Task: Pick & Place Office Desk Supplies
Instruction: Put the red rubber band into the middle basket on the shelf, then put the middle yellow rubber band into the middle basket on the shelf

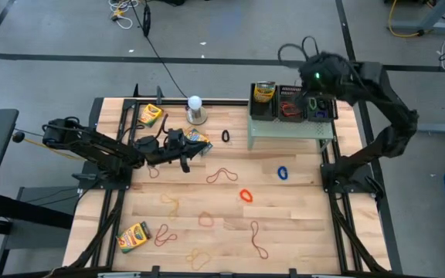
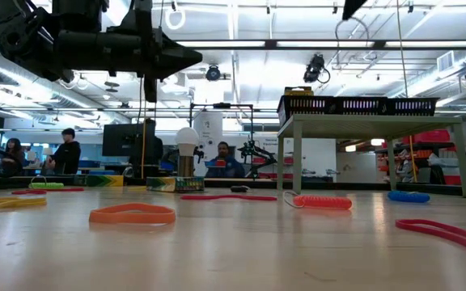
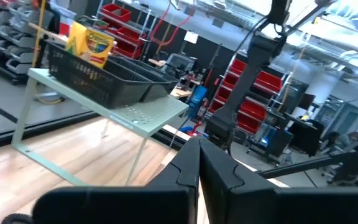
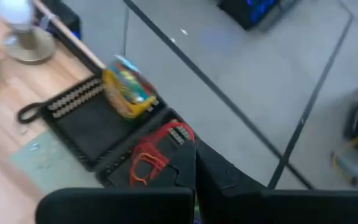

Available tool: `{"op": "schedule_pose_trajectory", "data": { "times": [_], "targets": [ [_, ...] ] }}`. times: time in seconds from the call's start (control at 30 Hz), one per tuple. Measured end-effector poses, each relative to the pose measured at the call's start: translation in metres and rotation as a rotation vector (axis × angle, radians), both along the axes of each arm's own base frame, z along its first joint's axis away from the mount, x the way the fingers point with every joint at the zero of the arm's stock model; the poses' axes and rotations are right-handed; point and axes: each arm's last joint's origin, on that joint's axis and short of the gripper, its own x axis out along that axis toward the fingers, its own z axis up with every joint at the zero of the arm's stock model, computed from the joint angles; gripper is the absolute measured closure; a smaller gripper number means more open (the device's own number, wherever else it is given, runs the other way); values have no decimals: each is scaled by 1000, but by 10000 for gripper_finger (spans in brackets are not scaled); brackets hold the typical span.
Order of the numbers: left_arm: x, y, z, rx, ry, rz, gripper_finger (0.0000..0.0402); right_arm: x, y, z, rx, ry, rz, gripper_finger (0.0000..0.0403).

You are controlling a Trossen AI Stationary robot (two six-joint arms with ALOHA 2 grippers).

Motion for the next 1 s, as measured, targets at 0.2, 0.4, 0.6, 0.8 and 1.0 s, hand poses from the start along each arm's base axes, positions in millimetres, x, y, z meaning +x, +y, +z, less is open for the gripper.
{"op": "schedule_pose_trajectory", "data": {
  "times": [0.2,0.4,0.6,0.8,1.0],
  "targets": [
    [0,0,0,-6,-3,9,391,-1,-40,-29,102,6,-157,400],
    [0,0,0,-34,-15,-1,391,1,-67,-69,211,14,-272,399],
    [0,0,1,-39,-19,-1,391,6,-78,-100,291,-18,-336,399],
    [1,0,3,-60,-37,-5,391,6,-83,-117,344,-68,-421,367],
    [7,1,15,-62,-82,-5,391,5,-85,-113,330,-97,-436,294]
  ]
}}
